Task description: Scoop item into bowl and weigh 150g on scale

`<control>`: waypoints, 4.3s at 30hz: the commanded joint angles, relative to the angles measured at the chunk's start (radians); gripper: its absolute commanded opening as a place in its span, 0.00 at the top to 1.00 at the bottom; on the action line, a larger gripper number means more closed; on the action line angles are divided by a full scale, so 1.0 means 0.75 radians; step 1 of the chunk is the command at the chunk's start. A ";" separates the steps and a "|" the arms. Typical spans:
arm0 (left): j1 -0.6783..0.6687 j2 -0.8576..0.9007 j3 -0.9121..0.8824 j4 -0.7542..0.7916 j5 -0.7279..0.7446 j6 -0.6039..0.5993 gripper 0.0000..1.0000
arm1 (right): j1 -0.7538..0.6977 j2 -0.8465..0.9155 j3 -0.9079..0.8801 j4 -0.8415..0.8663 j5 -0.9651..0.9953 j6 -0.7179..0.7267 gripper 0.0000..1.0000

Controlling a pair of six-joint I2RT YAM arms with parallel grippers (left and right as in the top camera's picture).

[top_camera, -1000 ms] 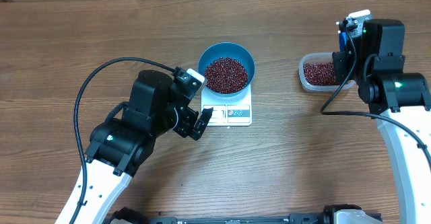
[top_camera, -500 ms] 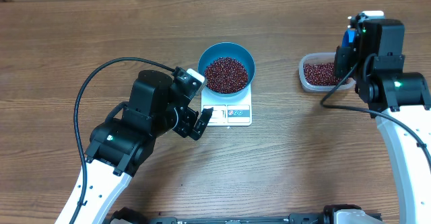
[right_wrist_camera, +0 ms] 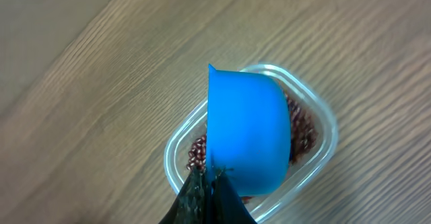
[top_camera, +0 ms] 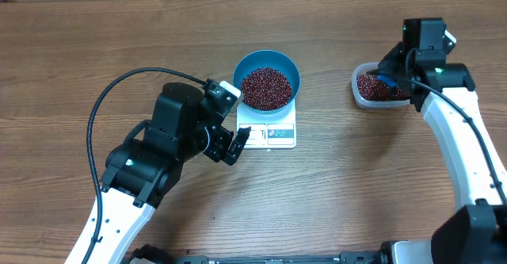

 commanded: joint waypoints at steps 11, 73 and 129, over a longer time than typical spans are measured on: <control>0.005 0.008 -0.006 0.001 0.019 0.026 0.01 | -0.008 0.024 -0.003 -0.005 0.018 0.277 0.70; 0.005 0.008 -0.006 0.001 0.019 0.026 0.00 | -0.003 0.025 0.001 -0.254 -0.329 0.322 0.00; 0.005 0.008 -0.006 0.001 0.019 0.026 0.00 | -0.004 -0.026 0.558 -0.911 -0.072 -0.812 0.00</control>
